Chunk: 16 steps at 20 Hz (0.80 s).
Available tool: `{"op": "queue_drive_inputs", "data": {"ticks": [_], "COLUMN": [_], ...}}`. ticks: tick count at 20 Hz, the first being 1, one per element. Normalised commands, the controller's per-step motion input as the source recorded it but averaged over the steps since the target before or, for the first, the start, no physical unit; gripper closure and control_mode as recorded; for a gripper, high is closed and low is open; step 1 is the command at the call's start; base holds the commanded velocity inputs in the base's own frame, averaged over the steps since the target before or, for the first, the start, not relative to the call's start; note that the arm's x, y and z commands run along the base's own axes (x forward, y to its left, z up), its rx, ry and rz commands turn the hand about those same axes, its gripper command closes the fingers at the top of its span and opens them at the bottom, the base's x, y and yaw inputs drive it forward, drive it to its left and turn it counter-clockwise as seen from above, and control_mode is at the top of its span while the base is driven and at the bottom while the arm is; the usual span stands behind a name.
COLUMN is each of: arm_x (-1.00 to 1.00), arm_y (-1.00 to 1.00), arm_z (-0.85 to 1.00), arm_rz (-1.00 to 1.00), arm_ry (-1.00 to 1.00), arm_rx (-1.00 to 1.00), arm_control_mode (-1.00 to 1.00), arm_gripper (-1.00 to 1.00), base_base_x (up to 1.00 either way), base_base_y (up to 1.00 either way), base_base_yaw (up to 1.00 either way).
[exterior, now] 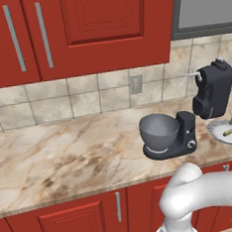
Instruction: Add butter and sugar cubes to the stand mixer bowl and then turn on the stand mixer to begin making frosting.
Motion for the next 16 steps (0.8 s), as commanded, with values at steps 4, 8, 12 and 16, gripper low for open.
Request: {"op": "queue_drive_inputs", "data": {"ticks": [4,8,12,16], "arm_x": [0.22,0.34,0.33,0.12], "arm_y": [-0.15,-0.34,-0.37,-0.35], "arm_z": [-0.08,-0.01,-0.11,-0.25], "arm_rz": [-0.04,-0.06,-0.06,-0.03], "arm_ry": [0.0,0.01,0.04,0.07], "arm_rx": [0.0,0.0,0.0,0.0], "arm_control_mode": [-1.0,-1.0,-1.0,-1.0], "arm_gripper": [-1.0,-1.0,-1.0,-1.0], "base_base_x": [0.0,0.0,0.0,0.0], "base_base_y": [0.0,0.0,0.0,0.0], "base_base_yaw": [0.0,0.0,0.0,0.0]}}
